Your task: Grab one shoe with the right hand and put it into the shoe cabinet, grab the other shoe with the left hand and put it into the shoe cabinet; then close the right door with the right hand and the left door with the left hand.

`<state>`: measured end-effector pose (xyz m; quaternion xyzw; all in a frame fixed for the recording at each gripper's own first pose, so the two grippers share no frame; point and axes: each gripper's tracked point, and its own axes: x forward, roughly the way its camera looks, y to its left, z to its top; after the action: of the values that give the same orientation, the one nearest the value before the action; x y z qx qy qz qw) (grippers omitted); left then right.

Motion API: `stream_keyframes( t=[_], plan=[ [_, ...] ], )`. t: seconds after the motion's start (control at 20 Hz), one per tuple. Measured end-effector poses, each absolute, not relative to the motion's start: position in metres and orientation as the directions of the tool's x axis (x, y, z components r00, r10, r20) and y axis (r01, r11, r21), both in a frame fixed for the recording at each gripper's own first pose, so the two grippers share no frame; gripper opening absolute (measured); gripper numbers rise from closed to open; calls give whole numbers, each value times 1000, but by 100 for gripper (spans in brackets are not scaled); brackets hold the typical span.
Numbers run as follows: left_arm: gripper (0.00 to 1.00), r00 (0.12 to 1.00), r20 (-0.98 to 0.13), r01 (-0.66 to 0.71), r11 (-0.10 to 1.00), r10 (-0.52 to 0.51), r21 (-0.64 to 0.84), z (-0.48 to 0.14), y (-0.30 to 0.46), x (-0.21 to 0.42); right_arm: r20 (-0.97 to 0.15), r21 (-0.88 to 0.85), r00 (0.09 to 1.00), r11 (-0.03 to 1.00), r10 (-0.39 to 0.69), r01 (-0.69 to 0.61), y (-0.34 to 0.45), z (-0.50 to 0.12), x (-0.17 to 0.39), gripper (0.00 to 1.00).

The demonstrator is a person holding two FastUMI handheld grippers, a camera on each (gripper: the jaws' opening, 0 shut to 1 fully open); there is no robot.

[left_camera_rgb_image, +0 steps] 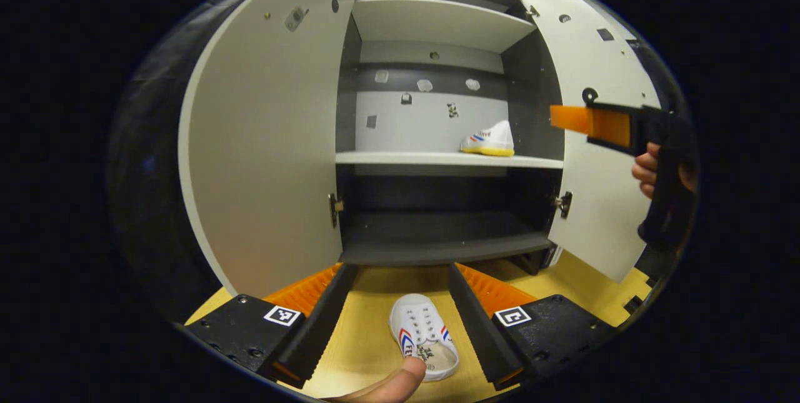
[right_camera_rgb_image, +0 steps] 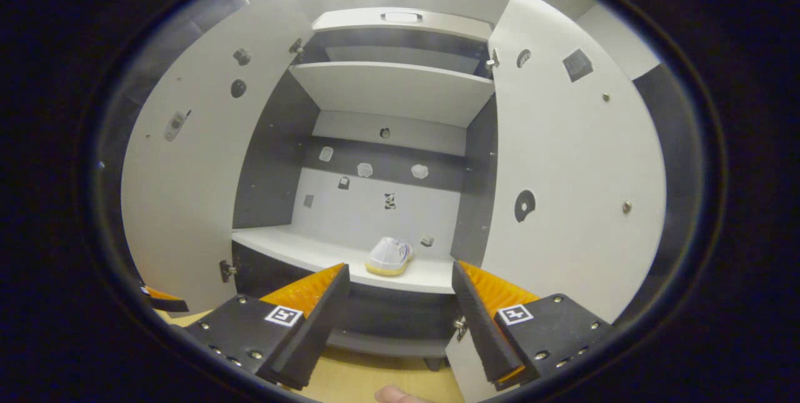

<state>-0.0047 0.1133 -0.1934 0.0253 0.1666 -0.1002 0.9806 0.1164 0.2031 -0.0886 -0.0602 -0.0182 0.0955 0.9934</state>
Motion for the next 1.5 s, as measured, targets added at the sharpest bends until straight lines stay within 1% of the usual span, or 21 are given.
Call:
stream_keyframes(
  t=[0.2, 0.4, 0.5, 0.6, 0.65, 0.75, 0.8, 0.85, 0.9, 0.95, 1.0, 1.05, 1.1, 1.15, 1.2, 1.3, 1.35, 1.45, 1.5],
  plan=[
    [98, 868, -467, 198, 980, -172, 7, -262, 122, -2, -15, -57, 980, 978, 199, -199, 189, -116, 80, 98],
    [98, 754, -620, 221, 973, -218, -74, -323, 119, -6, -7, 8, 979, 979, 205, -205, 179, -119, 64, 98],
    [98, 682, -700, 217, 973, -210, -80, -355, 123, -11, -13, -6, 979, 979, 206, -206, 176, -121, 63, 98],
    [98, 624, -748, 222, 969, -226, -108, -375, 120, -16, -7, -20, 981, 980, 195, -196, 171, -120, 65, 98],
    [98, 609, -756, 231, 965, -240, -121, -379, 119, -18, -4, -18, 982, 981, 191, -191, 169, -119, 66, 98],
    [97, 613, -760, 232, 969, -217, -90, -385, 125, -16, -5, -1, 980, 980, 198, -198, 168, -121, 67, 98],
    [96, 621, -748, 252, 963, -233, -91, -385, 123, -12, -12, 8, 980, 980, 201, -201, 168, -125, 68, 99],
    [91, 619, -743, 263, 958, -257, -113, -386, 120, -13, -20, 19, 980, 980, 199, -199, 164, -129, 68, 99],
    [89, 617, -733, 265, 953, -286, -148, -387, 115, -11, -26, 28, 980, 981, 195, -194, 161, -133, 68, 98],
    [82, 619, -724, 255, 950, -305, -182, -387, 113, -12, -32, 37, 981, 981, 191, -190, 158, -136, 69, 98],
    [78, 625, -708, 254, 943, -329, -214, -386, 109, -13, -40, 44, 982, 982, 187, -185, 156, -139, 70, 97],
    [65, 622, -701, 265, 936, -349, -231, -387, 101, -14, -48, 52, 982, 982, 184, -182, 154, -141, 70, 98],
    [54, 618, -711, 275, 940, -335, -204, -385, 104, -18, -53, 58, 981, 981, 186, -183, 155, -142, 70, 98],
    [41, 619, -714, 289, 940, -326, -179, -387, 104, -15, -54, 58, 980, 980, 192, -189, 155, -141, 68, 98],
    [39, 627, -713, 293, 943, -314, -158, -382, 104, -14, -50, 53, 979, 979, 198, -195, 155, -140, 66, 98],
    [25, 654, -698, 315, 944, -291, -98, -374, 112, -7, -37, 36, 979, 979, 200, -199, 153, -136, 60, 98],
    [15, 663, -693, 318, 945, -283, -82, -371, 110, -4, -35, 29, 979, 980, 199, -198, 152, -135, 59, 98],
    [8, 647, -700, 339, 936, -303, -93, -364, 104, -12, -37, 26, 978, 978, 206, -205, 150, -135, 54, 98],
    [8, 663, -682, 343, 935, -307, -87, -355, 101, -12, -38, 27, 977, 978, 210, -209, 149, -136, 52, 98]
  ],
)
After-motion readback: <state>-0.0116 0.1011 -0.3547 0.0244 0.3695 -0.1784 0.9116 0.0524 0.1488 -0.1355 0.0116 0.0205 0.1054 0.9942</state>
